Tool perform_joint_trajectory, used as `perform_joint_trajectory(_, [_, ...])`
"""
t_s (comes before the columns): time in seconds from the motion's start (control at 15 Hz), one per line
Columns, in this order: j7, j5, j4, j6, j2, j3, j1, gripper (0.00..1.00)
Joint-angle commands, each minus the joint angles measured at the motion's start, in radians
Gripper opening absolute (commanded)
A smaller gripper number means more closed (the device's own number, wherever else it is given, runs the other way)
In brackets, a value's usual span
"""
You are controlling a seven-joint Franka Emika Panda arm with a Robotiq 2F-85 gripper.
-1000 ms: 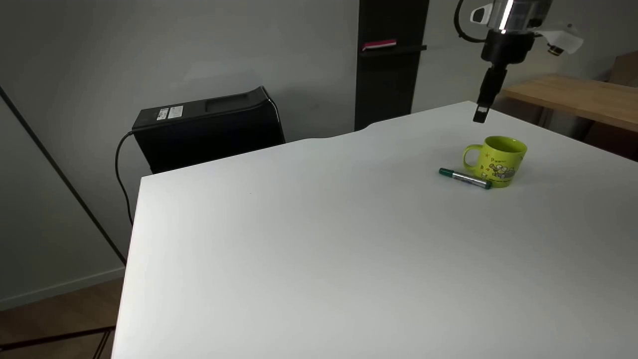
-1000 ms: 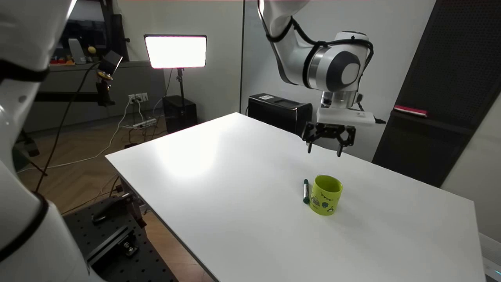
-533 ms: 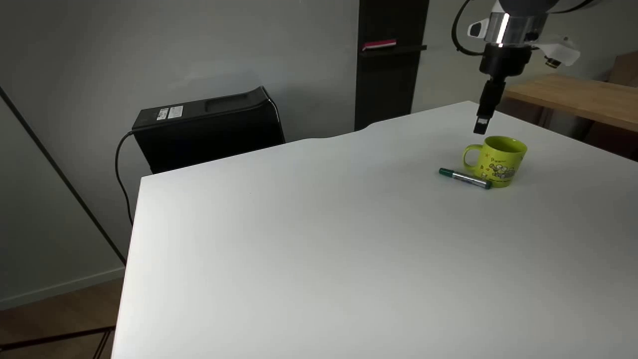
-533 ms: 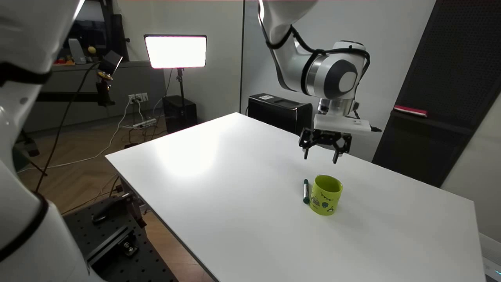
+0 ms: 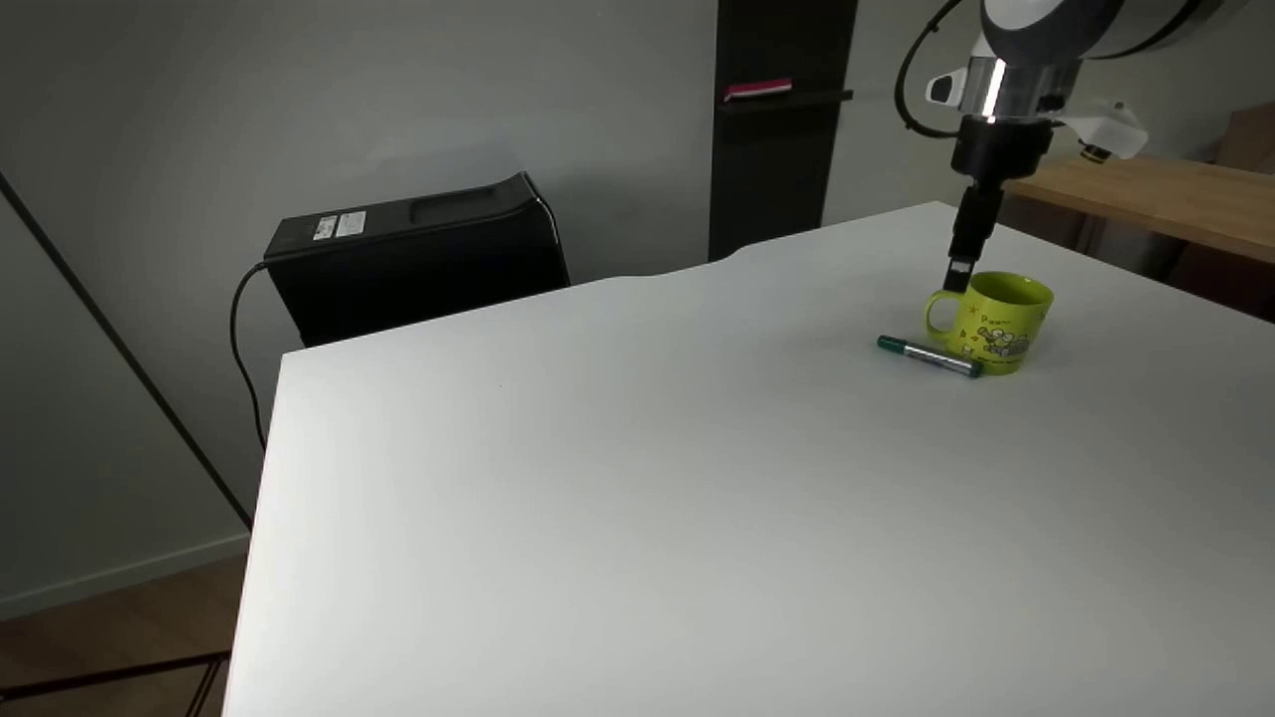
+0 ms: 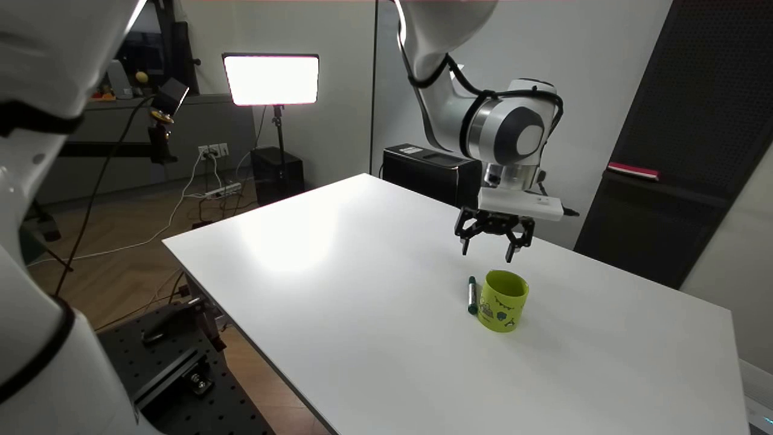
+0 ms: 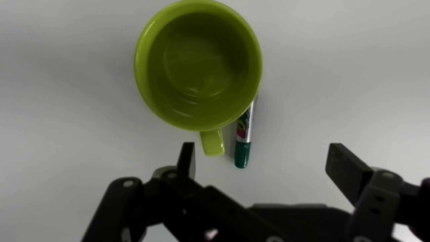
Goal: Pick the marker and put it in the cup
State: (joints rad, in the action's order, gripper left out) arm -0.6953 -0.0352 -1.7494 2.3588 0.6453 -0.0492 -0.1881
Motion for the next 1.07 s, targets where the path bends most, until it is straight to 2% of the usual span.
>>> perform_joint_trajectory(0.0, [0.032, -0.004, 0.017, -0.012, 0.018, 0.000, 0.012, 1.00])
perform_joint_trajectory(1.0, [0.042, -0.034, 0.036, 0.030, 0.087, 0.006, 0.038, 1.00])
